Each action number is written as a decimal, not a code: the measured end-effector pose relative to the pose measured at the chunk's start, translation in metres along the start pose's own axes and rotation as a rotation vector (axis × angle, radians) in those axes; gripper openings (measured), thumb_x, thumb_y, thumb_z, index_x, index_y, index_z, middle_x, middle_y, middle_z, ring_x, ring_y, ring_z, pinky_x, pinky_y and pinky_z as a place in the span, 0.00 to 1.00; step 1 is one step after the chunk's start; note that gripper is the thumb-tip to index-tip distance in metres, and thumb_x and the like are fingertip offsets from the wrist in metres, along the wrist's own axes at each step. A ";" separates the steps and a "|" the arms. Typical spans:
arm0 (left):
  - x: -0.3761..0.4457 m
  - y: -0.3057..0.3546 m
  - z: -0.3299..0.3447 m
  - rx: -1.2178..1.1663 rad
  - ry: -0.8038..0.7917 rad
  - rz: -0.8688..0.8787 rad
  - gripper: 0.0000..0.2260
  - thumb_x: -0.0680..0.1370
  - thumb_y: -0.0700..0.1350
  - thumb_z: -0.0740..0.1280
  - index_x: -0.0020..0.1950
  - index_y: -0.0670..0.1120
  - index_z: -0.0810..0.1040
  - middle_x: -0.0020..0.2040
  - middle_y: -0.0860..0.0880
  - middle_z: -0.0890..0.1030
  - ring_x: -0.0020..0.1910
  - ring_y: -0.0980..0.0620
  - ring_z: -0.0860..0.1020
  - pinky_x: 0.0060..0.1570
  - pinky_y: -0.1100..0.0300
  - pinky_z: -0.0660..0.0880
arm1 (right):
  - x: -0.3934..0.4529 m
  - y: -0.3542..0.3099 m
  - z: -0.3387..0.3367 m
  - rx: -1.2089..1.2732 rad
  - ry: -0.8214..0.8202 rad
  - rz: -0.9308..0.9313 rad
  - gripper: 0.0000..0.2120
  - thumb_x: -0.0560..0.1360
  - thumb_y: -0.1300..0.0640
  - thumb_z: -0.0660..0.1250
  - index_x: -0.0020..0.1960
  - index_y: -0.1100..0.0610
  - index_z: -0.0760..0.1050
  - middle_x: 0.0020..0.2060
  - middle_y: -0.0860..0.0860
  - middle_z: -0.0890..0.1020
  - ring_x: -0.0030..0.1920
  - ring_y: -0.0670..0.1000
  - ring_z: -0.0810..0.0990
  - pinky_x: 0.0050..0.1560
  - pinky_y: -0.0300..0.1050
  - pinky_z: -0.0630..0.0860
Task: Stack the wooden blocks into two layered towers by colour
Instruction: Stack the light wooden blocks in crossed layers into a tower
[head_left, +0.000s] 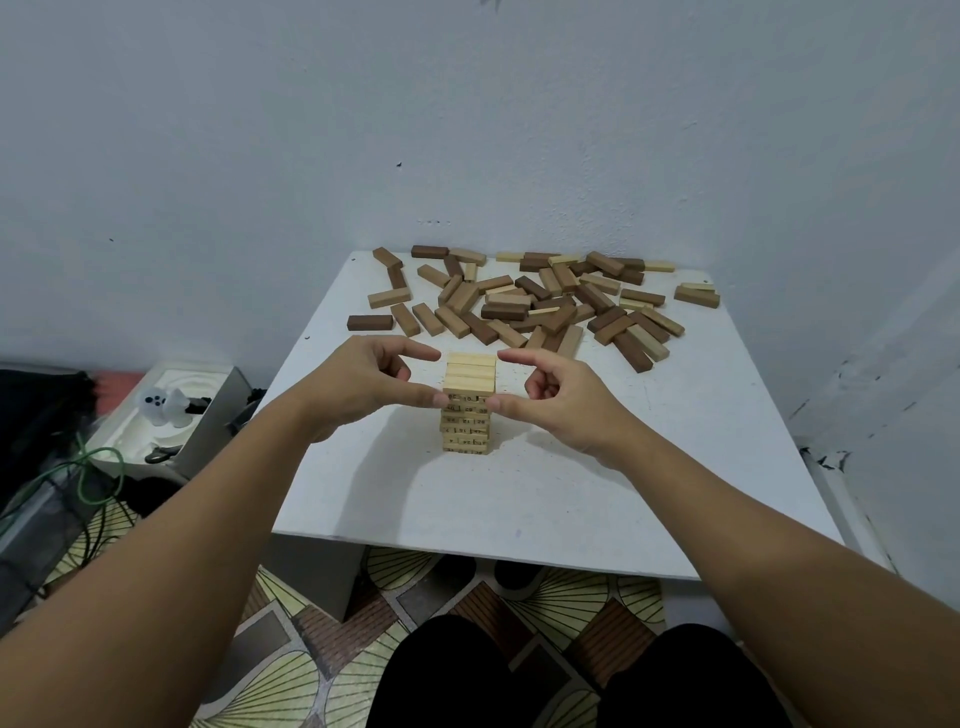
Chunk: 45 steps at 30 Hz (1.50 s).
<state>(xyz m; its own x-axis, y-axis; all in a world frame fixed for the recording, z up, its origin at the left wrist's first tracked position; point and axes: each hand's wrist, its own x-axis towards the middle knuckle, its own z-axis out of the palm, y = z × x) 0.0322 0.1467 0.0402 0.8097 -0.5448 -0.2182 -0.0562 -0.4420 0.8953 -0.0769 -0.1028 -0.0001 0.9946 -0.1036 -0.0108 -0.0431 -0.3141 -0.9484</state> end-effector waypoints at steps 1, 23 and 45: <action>-0.002 -0.004 -0.001 -0.006 -0.011 -0.020 0.24 0.70 0.44 0.82 0.64 0.52 0.82 0.38 0.48 0.73 0.43 0.51 0.75 0.53 0.56 0.75 | -0.001 0.003 0.000 0.004 0.003 0.011 0.30 0.71 0.42 0.79 0.71 0.43 0.76 0.38 0.47 0.72 0.37 0.44 0.71 0.41 0.42 0.71; -0.025 -0.066 0.045 -0.045 0.119 -0.069 0.11 0.78 0.47 0.75 0.60 0.58 0.87 0.54 0.50 0.82 0.50 0.54 0.77 0.50 0.66 0.71 | -0.028 0.038 0.043 -0.582 0.068 0.101 0.27 0.79 0.35 0.64 0.76 0.39 0.69 0.57 0.43 0.70 0.66 0.47 0.67 0.74 0.51 0.51; -0.006 -0.075 0.048 0.078 0.135 -0.122 0.09 0.72 0.51 0.81 0.51 0.59 0.89 0.49 0.58 0.86 0.51 0.55 0.83 0.58 0.54 0.80 | -0.021 0.036 0.046 -0.586 0.098 0.138 0.18 0.77 0.37 0.69 0.66 0.34 0.78 0.56 0.43 0.72 0.65 0.47 0.69 0.73 0.52 0.51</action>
<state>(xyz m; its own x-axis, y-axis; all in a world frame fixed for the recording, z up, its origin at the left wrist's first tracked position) 0.0035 0.1493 -0.0447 0.8839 -0.3859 -0.2644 0.0063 -0.5554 0.8315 -0.0950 -0.0689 -0.0483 0.9641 -0.2575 -0.0656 -0.2432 -0.7559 -0.6078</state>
